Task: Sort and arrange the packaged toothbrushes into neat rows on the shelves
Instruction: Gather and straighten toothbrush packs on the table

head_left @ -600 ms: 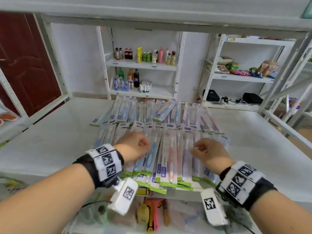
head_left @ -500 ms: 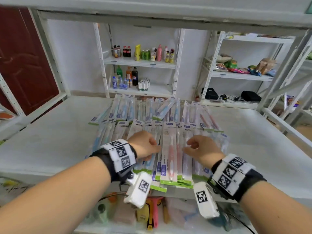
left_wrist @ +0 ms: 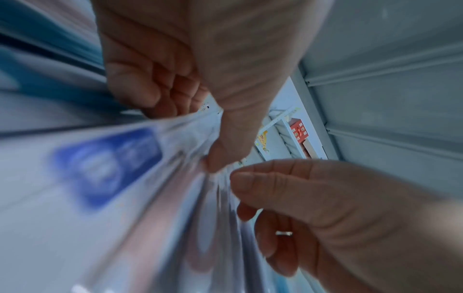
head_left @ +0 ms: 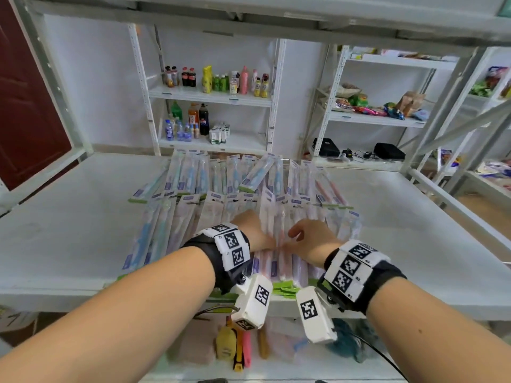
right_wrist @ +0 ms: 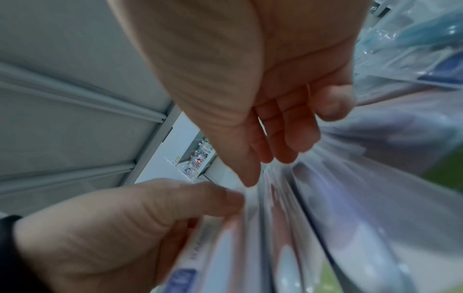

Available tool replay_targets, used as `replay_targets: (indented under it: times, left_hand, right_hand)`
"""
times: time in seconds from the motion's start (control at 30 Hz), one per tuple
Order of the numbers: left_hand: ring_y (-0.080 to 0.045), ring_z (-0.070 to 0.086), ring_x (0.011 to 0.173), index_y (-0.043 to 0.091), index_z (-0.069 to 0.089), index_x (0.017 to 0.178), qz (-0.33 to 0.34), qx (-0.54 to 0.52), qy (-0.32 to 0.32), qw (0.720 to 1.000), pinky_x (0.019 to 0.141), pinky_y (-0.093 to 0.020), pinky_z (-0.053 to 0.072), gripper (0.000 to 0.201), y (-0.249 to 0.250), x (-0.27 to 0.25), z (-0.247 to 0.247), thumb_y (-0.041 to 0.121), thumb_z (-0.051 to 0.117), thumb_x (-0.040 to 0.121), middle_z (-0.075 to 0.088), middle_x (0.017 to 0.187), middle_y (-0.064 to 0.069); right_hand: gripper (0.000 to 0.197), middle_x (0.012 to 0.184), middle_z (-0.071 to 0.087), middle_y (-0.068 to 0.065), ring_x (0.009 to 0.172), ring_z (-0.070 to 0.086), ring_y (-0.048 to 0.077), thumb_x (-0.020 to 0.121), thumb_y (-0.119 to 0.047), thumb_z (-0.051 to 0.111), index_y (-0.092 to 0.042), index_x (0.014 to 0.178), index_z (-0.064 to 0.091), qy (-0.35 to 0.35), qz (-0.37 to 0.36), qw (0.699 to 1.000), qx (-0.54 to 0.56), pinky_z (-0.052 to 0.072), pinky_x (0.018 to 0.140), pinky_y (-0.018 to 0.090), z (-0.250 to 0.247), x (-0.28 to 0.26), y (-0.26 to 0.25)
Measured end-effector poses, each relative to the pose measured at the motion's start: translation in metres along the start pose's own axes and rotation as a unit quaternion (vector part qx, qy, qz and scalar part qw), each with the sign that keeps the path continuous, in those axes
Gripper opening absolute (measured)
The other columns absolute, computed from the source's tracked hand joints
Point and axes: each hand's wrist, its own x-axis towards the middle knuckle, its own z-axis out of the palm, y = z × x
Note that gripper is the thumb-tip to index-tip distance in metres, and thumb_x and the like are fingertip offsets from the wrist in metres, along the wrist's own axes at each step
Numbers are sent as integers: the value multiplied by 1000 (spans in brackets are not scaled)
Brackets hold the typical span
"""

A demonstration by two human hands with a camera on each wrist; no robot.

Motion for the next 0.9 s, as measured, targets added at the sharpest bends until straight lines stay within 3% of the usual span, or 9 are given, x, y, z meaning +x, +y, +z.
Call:
replay_targets:
  times: [0.1, 0.2, 0.27, 0.33, 0.5, 0.63, 0.7, 0.8, 0.9]
  left_hand:
    - [-23, 57, 62, 10, 58, 66, 24, -31, 13, 999, 59, -28, 43, 23, -9, -1, -10, 28, 67, 77, 58, 64, -8]
    - [-26, 66, 65, 8, 63, 74, 36, -118, 34, 992, 64, -30, 54, 19, -20, -2, -22, 26, 65, 81, 67, 72, -12]
    - [-18, 68, 62, 11, 64, 81, 31, -197, 27, 980, 56, -26, 57, 13, -27, -3, -29, 23, 62, 86, 68, 73, -7]
    - [-11, 66, 55, 12, 64, 84, 25, -257, 19, 966, 48, -21, 52, 10, -34, -6, -33, 19, 59, 89, 68, 70, -3]
    - [-12, 65, 53, 12, 61, 84, 26, -324, 19, 945, 45, -21, 50, 16, -41, -10, -35, 20, 53, 94, 66, 73, -6]
    - [-12, 64, 53, 10, 61, 86, 20, -374, 18, 927, 46, -22, 51, 21, -36, -9, -28, 24, 49, 97, 64, 69, -6]
    - [-17, 63, 59, 9, 60, 89, 18, -391, 13, 920, 49, -25, 53, 20, -29, -10, -24, 23, 48, 97, 64, 73, -8]
    - [-17, 64, 59, 10, 60, 87, 16, -425, -5, 905, 48, -25, 54, 17, -12, -10, -20, 16, 47, 96, 64, 74, -9]
    - [-15, 65, 55, 11, 61, 85, 15, -453, -20, 891, 46, -24, 52, 21, 11, -8, -17, -1, 44, 89, 67, 67, -5]
  right_hand:
    - [47, 94, 52, -5, 83, 53, 13, 79, -46, 66, -18, 114, 53, -2, 21, 999, -27, 44, 69, 25, 7, 2, -5]
    - [62, 82, 50, -9, 69, 51, 8, 70, -59, 67, -18, 110, 44, -14, 48, 997, -52, 37, 51, 24, 12, 3, -9]
    - [65, 80, 51, -7, 67, 50, 7, 66, -61, 69, -18, 103, 37, -22, 59, 995, -72, 34, 47, 24, 13, 4, -10]
    - [57, 78, 52, -5, 64, 51, 8, 70, -55, 69, -16, 98, 38, -24, 60, 994, -91, 34, 46, 24, 12, 6, -11]
    - [23, 77, 52, -2, 65, 52, 12, 82, -32, 61, -16, 82, 45, -15, 65, 991, -115, 34, 46, 22, 9, 8, -16]
    - [36, 104, 59, 5, 86, 58, 20, 86, -28, 58, -9, 116, 52, 15, 89, 995, -49, 46, 68, 26, 7, 5, -11]
    - [43, 120, 59, 9, 95, 58, 21, 87, -24, 56, -8, 126, 51, 48, 87, 995, 3, 44, 75, 25, 2, 3, -4]
    - [48, 124, 58, 9, 88, 57, 18, 88, -25, 53, -11, 134, 47, 91, 80, 990, 74, 39, 64, 19, -11, 0, 9]
    - [40, 97, 63, 3, 70, 52, 10, 88, -24, 54, -12, 126, 55, 131, 83, 981, 119, 35, 52, 18, -28, -3, 28]
